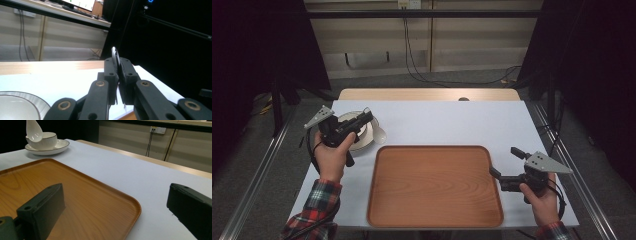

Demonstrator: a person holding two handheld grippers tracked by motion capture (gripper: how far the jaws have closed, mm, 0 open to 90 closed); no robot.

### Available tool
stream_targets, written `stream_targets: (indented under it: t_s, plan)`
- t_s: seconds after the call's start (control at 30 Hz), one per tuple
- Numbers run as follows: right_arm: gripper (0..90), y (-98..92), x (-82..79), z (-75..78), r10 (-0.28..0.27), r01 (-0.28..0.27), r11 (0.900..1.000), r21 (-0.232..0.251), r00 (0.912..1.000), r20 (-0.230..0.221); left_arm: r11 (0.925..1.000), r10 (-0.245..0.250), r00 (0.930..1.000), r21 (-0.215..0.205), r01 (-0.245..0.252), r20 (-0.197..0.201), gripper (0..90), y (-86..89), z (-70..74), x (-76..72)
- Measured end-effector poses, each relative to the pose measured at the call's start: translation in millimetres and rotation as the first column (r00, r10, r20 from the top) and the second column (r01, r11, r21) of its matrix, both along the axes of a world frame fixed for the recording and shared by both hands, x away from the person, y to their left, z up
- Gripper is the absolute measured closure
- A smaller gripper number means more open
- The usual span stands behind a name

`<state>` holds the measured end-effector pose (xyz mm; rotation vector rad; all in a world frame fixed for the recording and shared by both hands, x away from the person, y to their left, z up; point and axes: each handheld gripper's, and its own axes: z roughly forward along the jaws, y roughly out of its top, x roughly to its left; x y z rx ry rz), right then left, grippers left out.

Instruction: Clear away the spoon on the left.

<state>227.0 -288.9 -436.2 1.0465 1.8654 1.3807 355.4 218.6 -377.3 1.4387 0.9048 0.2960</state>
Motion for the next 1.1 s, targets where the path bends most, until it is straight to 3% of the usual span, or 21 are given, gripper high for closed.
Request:
stream_targets:
  t_s: [0.2, 0.47, 0.5, 0.53, 0.67, 1.1]
  plan:
    - [1.3, 0.2, 0.0, 0.0, 0.005, -0.005, 1.0, 0.001, 1.0, 0.001, 0.9994, -0.031, 0.9995, -0.015, 0.03, -0.005, 85.3, -8.1, -2.9, -5.7]
    - [1.4, 0.8, 0.5, -0.4, 0.01, -0.01, 1.0, -0.004, 0.9999, 0.004, 0.9971, -0.075, 0.9971, 0.013, 0.075, -0.014, 85.3, -15.7, -7.0, -11.6]
    - [1.4, 0.9, 0.2, -0.3, 0.01, -0.01, 1.0, -0.002, 1.0, 0.002, 0.9974, -0.072, 0.9972, -0.008, 0.071, -0.02, 85.3, -18.6, -7.4, -12.8]
    - [1.4, 0.8, 0.4, -0.3, 0.013, -0.013, 1.0, -0.003, 0.9999, 0.002, 0.9957, -0.092, 0.9956, 0.009, 0.093, -0.018, 85.3, -17.8, -8.2, -13.0]
    - [1.5, 1.0, 0.5, -0.5, 0.014, -0.014, 1.0, -0.004, 0.9999, 0.0, 0.9947, -0.103, 0.9941, -0.004, 0.103, -0.032, 85.3, -22.7, -11.8, -16.2]
    - [1.5, 1.1, 0.5, -0.4, 0.017, -0.017, 1.0, -0.01, 0.9998, -0.002, 0.9823, -0.184, 0.9813, 0.025, 0.186, -0.056, 85.3, -30.9, -14.9, -25.5]
